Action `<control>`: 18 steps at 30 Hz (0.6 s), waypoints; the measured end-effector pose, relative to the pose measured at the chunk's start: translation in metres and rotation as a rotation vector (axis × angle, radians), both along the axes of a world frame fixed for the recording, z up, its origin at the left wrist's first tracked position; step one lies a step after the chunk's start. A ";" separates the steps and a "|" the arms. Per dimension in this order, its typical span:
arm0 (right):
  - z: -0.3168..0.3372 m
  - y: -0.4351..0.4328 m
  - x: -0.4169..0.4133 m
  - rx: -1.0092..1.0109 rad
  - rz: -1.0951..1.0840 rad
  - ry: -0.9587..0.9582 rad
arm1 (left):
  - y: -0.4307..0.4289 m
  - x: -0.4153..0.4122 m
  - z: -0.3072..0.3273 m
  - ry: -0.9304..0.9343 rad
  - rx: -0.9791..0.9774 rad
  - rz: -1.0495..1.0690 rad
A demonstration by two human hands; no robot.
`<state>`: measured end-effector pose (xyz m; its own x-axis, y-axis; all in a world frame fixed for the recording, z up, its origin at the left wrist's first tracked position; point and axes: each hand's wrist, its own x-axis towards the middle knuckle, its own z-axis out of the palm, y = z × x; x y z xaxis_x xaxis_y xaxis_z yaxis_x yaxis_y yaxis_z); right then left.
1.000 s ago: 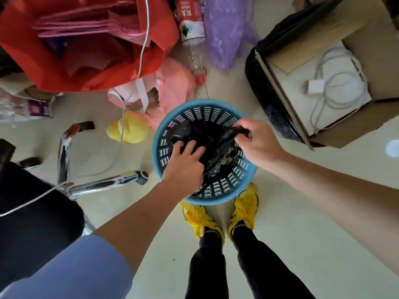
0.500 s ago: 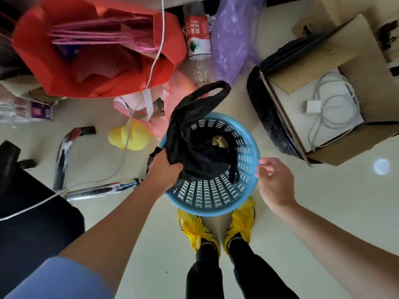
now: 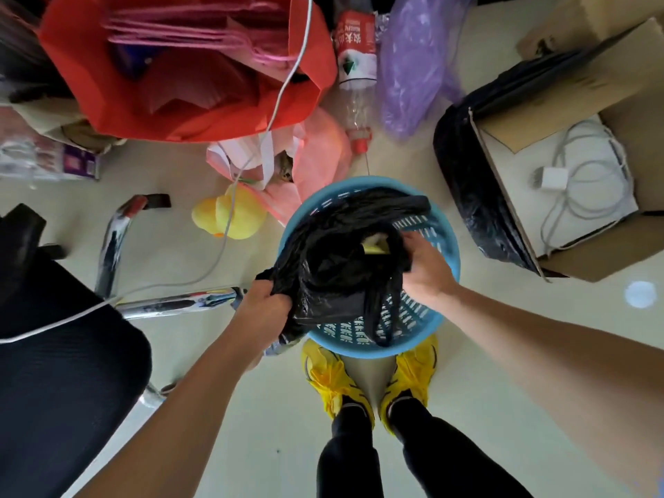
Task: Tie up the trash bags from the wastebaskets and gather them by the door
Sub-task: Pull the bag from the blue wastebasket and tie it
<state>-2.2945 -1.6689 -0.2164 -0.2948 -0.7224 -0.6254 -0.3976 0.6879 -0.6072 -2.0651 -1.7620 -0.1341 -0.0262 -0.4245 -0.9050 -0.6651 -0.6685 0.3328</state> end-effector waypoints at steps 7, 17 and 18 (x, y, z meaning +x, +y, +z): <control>0.065 0.030 0.011 -0.028 -0.071 0.045 | 0.023 0.006 0.057 0.069 -0.103 0.396; 0.177 0.116 0.060 -0.061 -0.372 0.004 | 0.115 0.048 0.161 -0.031 -0.285 0.460; 0.182 0.128 0.067 -0.063 -0.401 -0.013 | 0.127 0.054 0.166 -0.043 -0.305 0.440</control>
